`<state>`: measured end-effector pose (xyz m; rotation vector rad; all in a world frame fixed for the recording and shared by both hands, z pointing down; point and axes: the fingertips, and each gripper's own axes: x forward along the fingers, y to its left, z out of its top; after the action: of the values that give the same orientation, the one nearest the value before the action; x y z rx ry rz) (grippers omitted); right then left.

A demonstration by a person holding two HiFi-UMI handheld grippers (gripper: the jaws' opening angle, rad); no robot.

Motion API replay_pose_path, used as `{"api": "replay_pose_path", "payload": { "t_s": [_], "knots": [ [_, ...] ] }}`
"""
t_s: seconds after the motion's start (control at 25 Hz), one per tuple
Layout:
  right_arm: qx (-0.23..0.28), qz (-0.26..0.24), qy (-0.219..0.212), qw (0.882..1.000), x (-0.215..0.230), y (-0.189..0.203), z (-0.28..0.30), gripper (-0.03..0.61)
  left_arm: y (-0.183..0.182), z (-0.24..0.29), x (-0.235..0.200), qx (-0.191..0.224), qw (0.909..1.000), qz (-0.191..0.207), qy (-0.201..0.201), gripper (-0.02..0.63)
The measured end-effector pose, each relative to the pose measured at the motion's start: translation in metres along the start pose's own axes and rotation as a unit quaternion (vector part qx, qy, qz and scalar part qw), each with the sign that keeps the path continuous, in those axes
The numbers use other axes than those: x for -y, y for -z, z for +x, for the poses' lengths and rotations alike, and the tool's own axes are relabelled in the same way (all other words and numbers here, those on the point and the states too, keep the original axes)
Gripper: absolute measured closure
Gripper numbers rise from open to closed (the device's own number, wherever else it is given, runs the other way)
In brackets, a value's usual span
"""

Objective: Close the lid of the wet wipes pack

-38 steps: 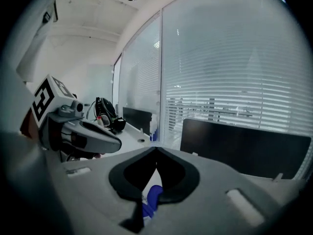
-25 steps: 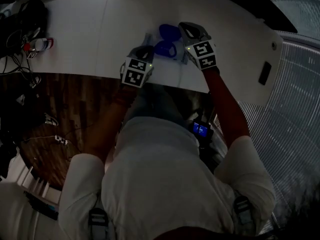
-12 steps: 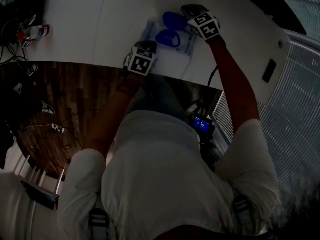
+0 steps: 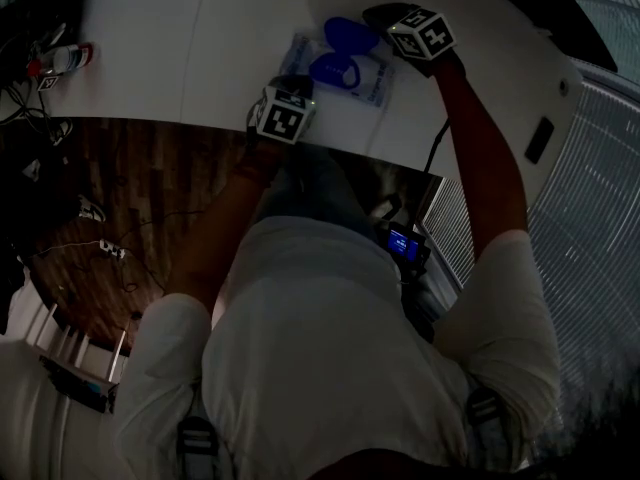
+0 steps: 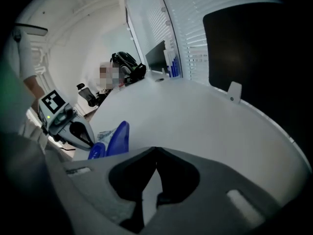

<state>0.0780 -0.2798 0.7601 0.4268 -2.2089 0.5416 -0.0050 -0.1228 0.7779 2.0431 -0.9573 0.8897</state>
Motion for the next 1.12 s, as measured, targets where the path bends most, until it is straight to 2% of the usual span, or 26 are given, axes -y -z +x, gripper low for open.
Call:
{"api": "replay_pose_path", "payload": {
  "t_s": [0.12,0.24,0.52,0.68,0.84,1.12],
  "knots": [
    [-0.01,0.0,-0.055,0.998,-0.016,0.002,-0.003,0.577,0.003,0.001,-0.002,-0.002,1.0,-0.004,-0.001,0.612],
    [-0.01,-0.015,-0.093,0.996,-0.033,-0.001,-0.007,0.577,0.002,0.002,-0.004,-0.002,1.0,-0.001,-0.004,0.612],
    [0.001,-0.046,-0.144,0.989,-0.086,-0.014,-0.011,0.577,0.004,0.0,-0.004,-0.002,1.0,-0.004,0.002,0.612],
    [-0.012,-0.062,-0.17,0.983,-0.116,0.001,-0.009,0.577,0.001,0.002,-0.002,0.002,1.0,-0.003,0.006,0.612],
    [-0.034,-0.088,-0.178,0.98,-0.139,0.019,-0.006,0.577,-0.001,0.004,-0.003,0.002,1.0,0.002,0.003,0.612],
    [-0.042,-0.117,-0.149,0.981,-0.151,0.029,0.002,0.577,-0.002,0.007,-0.003,0.001,1.0,0.004,0.005,0.612]
  ]
}}
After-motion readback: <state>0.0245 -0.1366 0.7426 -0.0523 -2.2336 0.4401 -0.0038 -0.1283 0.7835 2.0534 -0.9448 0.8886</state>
